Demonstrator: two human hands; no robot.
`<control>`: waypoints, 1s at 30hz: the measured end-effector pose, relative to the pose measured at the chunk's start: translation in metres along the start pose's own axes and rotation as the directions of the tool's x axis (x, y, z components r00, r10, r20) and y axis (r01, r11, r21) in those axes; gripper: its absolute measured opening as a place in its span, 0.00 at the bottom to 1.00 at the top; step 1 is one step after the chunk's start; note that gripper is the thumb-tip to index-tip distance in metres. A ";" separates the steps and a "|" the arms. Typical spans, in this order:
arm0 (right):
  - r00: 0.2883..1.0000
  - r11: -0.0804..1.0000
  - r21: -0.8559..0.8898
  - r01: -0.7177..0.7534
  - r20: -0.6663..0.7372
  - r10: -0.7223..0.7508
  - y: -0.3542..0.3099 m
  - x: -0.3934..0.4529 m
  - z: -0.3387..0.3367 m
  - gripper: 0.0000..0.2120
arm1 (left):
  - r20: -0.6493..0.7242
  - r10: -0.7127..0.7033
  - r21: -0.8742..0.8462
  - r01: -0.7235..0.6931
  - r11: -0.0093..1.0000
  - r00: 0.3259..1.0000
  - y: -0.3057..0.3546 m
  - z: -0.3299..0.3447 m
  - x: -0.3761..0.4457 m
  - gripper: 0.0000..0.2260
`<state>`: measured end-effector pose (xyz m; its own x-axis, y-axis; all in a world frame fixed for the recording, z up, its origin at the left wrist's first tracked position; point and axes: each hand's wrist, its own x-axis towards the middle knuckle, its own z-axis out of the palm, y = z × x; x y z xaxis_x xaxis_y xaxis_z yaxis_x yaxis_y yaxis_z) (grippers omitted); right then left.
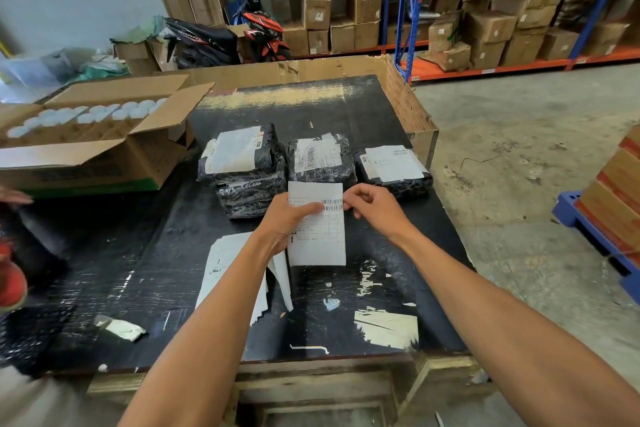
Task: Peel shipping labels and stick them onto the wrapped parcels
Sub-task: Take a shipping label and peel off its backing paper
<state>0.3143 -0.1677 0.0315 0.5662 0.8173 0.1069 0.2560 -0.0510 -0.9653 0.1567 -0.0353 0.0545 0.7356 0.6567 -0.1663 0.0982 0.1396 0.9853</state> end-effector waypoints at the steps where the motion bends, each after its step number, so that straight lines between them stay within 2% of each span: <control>1: 1.000 1.000 -0.009 0.000 -0.001 0.000 0.000 0.000 0.000 0.05 | -0.001 0.002 0.004 -0.002 1.000 1.000 0.000 0.000 0.000 0.11; 11: 1.000 0.999 -0.044 -0.008 0.021 0.009 0.000 0.001 0.000 0.08 | 0.032 -0.006 0.015 0.005 1.000 0.999 0.000 -0.001 0.002 0.11; 16: 1.000 1.000 0.022 -0.005 0.016 0.004 -0.002 0.000 -0.001 0.07 | 0.027 0.001 0.010 -0.001 1.000 1.000 -0.001 0.000 0.002 0.13; 30: 1.000 1.000 -0.007 -0.007 0.006 0.007 -0.005 -0.001 0.000 0.07 | 0.026 0.002 0.025 -0.003 1.000 1.000 0.000 -0.001 0.002 0.12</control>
<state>0.3119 -0.1682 0.0366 0.5629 0.8206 0.0987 0.2578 -0.0609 -0.9643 0.1576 -0.0333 0.0544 0.7533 0.6372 -0.1631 0.1129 0.1190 0.9865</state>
